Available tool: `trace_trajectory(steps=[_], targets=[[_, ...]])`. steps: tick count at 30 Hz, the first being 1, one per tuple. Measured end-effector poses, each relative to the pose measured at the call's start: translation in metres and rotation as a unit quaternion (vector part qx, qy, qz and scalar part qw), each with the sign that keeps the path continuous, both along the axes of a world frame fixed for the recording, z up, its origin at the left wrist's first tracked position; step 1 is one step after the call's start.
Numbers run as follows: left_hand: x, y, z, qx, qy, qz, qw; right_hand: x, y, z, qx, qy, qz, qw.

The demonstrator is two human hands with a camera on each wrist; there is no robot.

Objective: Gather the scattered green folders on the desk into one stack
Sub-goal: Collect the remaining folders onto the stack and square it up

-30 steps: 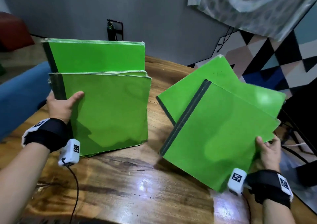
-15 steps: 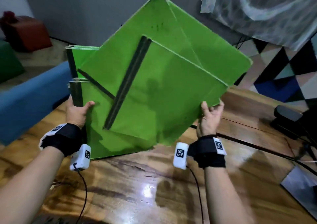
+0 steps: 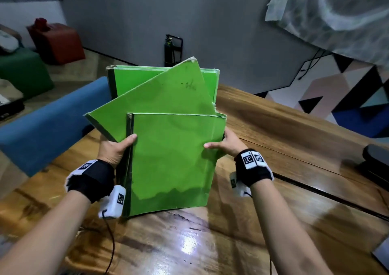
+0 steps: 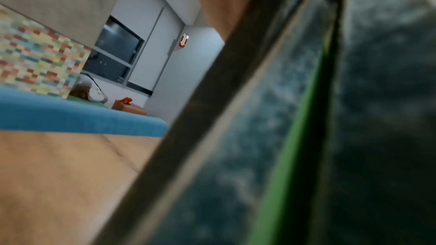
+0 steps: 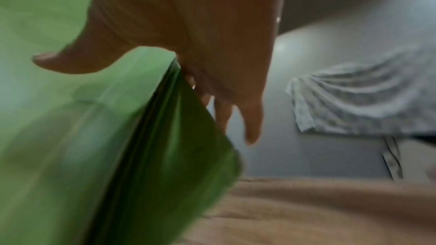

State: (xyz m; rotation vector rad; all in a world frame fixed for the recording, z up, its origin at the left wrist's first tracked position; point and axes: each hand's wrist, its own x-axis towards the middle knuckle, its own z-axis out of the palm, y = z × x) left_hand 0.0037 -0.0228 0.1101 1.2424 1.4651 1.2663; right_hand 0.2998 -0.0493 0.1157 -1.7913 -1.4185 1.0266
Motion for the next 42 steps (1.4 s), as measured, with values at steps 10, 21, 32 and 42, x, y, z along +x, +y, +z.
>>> trace_trajectory(steps=[10,21,32,42], targets=[[0.076,-0.017,-0.004,0.017,-0.071,-0.121,0.990,0.063,-0.075,-0.008,0.020,0.100,-0.208,0.973],[0.195,-0.068,0.014,-0.047,-0.076,-0.282,0.955,0.122,-0.219,0.009,0.178,0.144,-0.390,0.892],[0.209,-0.068,0.033,0.124,-0.085,-0.503,0.851,0.113,-0.264,-0.042,0.202,0.261,-0.389,0.860],[0.190,-0.081,-0.022,-0.025,0.004,-0.515,0.857,0.086,-0.244,-0.012,0.279,0.202,-0.444,0.827]])
